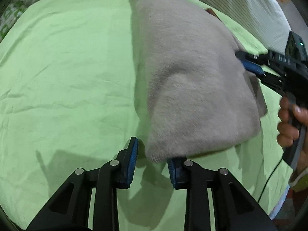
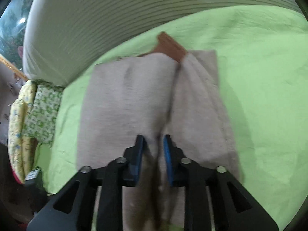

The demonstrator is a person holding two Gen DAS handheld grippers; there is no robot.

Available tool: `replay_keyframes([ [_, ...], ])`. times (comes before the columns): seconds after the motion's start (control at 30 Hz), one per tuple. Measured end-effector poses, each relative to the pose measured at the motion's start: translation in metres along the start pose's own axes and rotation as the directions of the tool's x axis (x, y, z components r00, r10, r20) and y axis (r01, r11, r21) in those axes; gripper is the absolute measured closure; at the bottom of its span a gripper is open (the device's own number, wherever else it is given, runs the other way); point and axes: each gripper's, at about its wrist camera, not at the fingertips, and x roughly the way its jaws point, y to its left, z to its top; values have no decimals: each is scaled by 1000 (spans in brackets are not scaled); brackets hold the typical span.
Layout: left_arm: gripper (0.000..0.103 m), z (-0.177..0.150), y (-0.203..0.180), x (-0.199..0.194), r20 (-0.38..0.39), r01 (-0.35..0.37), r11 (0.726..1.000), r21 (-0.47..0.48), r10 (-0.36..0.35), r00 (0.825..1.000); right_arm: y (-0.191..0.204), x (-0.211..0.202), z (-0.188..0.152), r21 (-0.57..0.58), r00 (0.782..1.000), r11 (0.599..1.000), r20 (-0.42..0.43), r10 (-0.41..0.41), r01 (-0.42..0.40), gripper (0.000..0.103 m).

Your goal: Fold small clothes

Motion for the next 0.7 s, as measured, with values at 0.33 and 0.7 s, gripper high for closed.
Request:
replay_keyframes([
  [0.33, 56, 1, 12, -53, 101, 78, 994, -80, -70, 992, 7, 31, 20, 23, 998, 998, -18, 67, -66, 41],
  [0.7, 55, 56, -2, -28, 97, 107, 979, -172, -91, 991, 36, 15, 24, -80, 988, 985, -29, 150, -151, 81],
])
